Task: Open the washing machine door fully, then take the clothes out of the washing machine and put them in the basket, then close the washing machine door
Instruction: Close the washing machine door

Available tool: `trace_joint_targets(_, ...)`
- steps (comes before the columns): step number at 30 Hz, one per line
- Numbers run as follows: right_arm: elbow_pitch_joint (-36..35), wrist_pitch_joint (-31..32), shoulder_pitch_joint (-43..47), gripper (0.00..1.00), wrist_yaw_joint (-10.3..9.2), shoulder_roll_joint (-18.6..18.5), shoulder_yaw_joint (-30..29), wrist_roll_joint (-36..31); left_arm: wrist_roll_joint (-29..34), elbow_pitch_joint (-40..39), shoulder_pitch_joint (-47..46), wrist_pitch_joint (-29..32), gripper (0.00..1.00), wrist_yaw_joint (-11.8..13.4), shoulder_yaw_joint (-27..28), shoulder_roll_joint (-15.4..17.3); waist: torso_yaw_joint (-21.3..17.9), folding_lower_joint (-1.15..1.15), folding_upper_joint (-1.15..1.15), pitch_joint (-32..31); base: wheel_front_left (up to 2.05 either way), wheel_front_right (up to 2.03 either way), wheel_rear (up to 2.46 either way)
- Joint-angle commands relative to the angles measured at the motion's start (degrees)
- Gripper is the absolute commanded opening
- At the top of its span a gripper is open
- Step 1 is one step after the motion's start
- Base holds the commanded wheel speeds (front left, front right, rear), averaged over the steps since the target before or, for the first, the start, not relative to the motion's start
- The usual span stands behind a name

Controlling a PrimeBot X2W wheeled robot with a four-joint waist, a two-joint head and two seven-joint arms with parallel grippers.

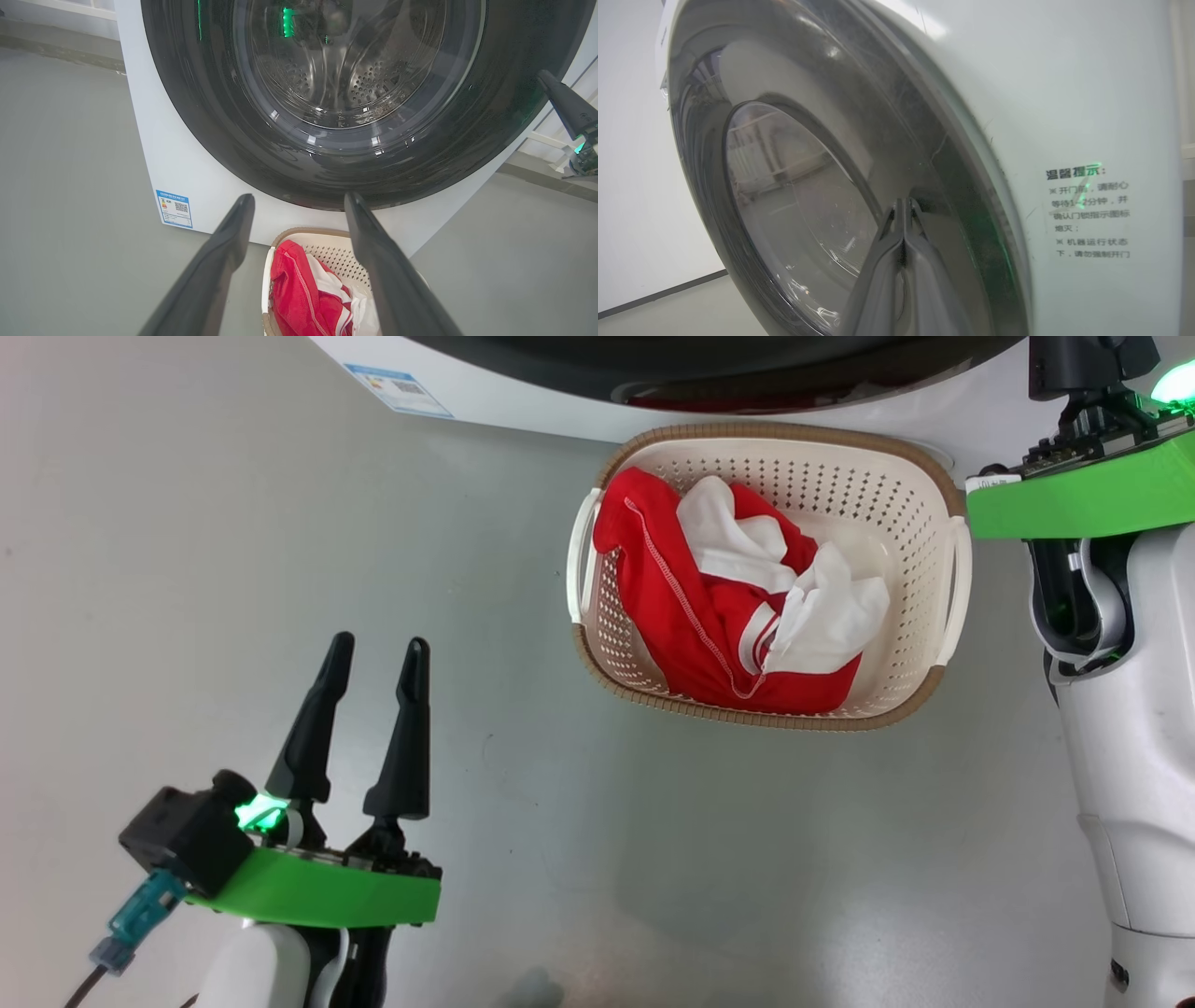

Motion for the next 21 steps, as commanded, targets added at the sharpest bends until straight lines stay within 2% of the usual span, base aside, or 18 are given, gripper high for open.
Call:
trace_joint_targets(1, -1.12, -0.28, -1.99, 0.00, -0.14, 1.09, -0.20, 0.36, -0.33, -1.51, -0.43, -0.69, 1.00, -0.31, 1.74, 1.17, 0.13, 0.00, 0.00, 0.26, 0.00, 0.00, 0.00)
trace_joint_targets(10, -0.69, -0.28, -0.55, 0.00, -0.14, 1.42, 2.07, 0.38, 0.49, -1.00, -0.26, -0.69, 1.00, -0.31, 2.05, 1.17, -0.72, 0.00, 0.00, -1.08, 0.00, 0.00, 0.00)
trace_joint_targets(18, -0.91, -0.28, 7.25, 0.00, -0.14, 1.26, 5.95, 0.21, 2.35, 0.56, 1.09, -0.69, 1.00, -0.31, 2.93, 1.17, -2.90, 0.00, 0.00, -5.04, 0.00, 0.00, 0.00)
trace_joint_targets(19, -0.93, -0.28, 8.52, 0.08, -0.14, 1.12, 6.36, 0.04, 2.67, 0.81, 1.39, -0.69, 1.00, -0.31, 3.08, 1.17, -3.25, 0.00, 0.00, -5.66, 0.00, 0.00, 0.00)
trace_joint_targets(20, -0.99, -0.28, 9.79, 0.23, -0.14, 1.13, 6.47, 0.12, 2.99, 1.06, 1.69, -0.69, 1.00, -0.31, 3.29, 1.17, -3.64, 0.00, 0.00, -6.25, 0.00, 0.00, 0.00)
trace_joint_targets(21, -1.07, -0.28, 11.07, 0.29, -0.14, 1.12, 6.62, 0.22, 3.25, 1.29, 1.99, -0.69, 1.00, -0.31, 3.51, 1.19, -4.04, 0.00, 0.00, -6.87, 0.00, 0.00, 0.00)
